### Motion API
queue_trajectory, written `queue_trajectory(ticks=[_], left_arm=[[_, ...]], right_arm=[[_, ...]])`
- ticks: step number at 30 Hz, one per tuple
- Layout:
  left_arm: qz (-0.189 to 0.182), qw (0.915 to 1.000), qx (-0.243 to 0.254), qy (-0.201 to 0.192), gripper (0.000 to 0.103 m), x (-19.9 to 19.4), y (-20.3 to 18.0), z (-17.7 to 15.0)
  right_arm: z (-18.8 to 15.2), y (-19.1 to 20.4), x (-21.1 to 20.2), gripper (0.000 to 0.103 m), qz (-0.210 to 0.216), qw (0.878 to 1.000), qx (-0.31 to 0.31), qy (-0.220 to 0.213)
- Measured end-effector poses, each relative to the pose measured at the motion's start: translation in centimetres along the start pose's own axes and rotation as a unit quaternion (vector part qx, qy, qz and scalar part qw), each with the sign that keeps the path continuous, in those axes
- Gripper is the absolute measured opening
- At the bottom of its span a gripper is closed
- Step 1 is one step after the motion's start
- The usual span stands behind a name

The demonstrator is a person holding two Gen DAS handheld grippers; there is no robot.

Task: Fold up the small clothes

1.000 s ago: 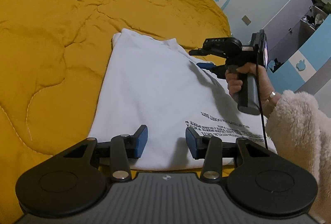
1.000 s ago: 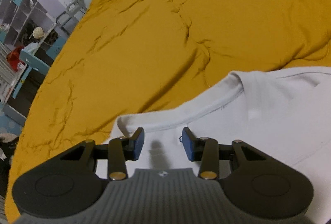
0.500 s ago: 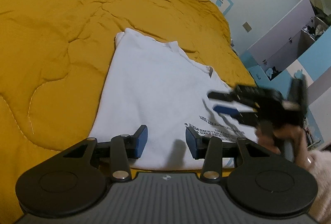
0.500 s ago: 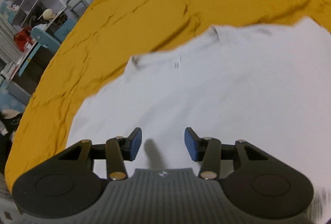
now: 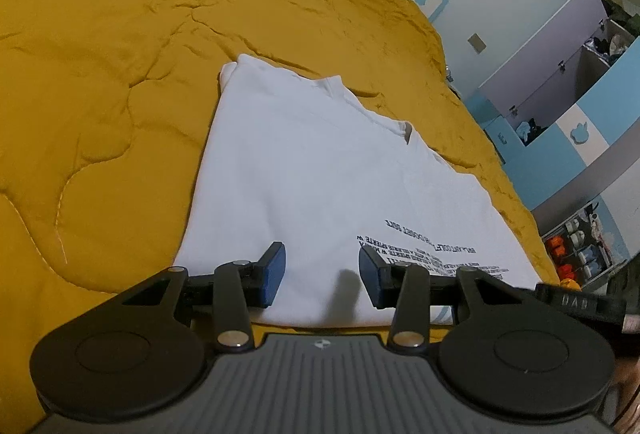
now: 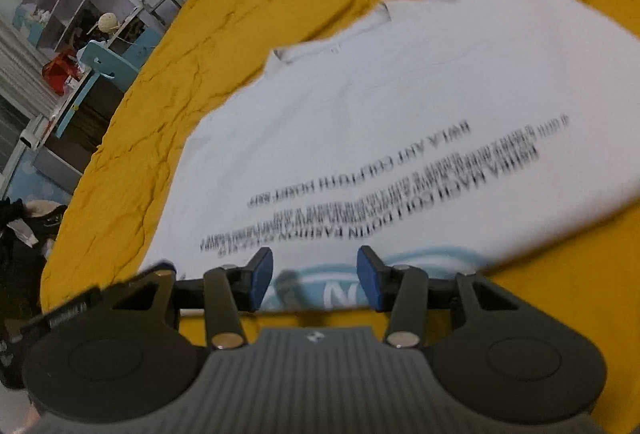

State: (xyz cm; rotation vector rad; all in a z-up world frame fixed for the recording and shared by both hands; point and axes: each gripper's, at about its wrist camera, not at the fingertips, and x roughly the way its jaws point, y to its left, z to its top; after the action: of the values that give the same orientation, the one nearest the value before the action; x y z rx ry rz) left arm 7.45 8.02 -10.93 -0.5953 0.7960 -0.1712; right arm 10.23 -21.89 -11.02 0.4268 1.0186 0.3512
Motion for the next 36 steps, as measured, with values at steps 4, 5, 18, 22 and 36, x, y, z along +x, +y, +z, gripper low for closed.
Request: queue_trajectory(ticks=[4, 5, 18, 22, 36], left_arm=[[0.005, 1.0000, 0.005, 0.000, 0.050, 0.1, -0.2, -0.2], [0.005, 1.0000, 0.006, 0.000, 0.050, 0.1, -0.3, -0.3], [0.028, 0.9989, 0.034, 0.013, 0.054, 0.3, -1.3, -0.1], [0.032, 0.9988, 0.034, 0.013, 0.054, 0.2, -1.5, -0.1], [0.045, 0.9982, 0.039, 0.002, 0.055, -1.2, -1.6, 1.6]], right_arm=[[-1.1, -0.3, 0.2, 0.043, -0.001, 1.000, 0.000, -0.010], [-1.3, -0.4, 0.2, 0.043, -0.003, 1.000, -0.005, -0.011], [-1.7, -0.4, 0.0, 0.048, 0.004, 0.999, -0.022, -0.026], [-1.7, -0.2, -0.5, 0.048, 0.004, 0.999, -0.025, -0.036], [-4.2, 5.4, -2.9, 0.053, -0.013, 0.973, -0.220, -0.072]])
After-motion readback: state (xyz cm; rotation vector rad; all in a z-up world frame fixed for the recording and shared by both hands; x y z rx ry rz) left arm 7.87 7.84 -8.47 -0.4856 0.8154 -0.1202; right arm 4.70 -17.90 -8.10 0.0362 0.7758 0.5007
